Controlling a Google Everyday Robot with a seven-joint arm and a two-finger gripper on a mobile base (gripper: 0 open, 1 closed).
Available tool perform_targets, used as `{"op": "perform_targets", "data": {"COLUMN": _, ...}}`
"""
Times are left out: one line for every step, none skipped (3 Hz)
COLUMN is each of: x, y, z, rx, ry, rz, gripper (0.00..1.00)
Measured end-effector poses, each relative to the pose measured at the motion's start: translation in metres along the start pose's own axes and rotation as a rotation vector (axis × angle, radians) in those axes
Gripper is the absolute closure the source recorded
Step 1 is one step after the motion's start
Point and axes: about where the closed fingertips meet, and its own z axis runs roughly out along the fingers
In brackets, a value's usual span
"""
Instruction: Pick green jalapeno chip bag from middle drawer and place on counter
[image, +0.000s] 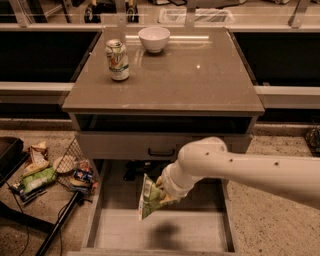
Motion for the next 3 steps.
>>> {"op": "perform_targets", "data": {"x": 0.026, "y": -0.030, "z": -0.124, "rx": 0.070, "ry": -0.034, "rz": 0.047, "gripper": 1.00}}
{"op": "perform_targets", "data": {"x": 0.042, "y": -0.048, "z": -0.194, "rx": 0.082, "ry": -0.079, "rz": 0.072, "gripper": 1.00}}
{"op": "perform_targets", "data": {"x": 0.051, "y": -0.073, "z": -0.239, "rx": 0.045, "ry": -0.116, "rz": 0.135, "gripper": 1.00}}
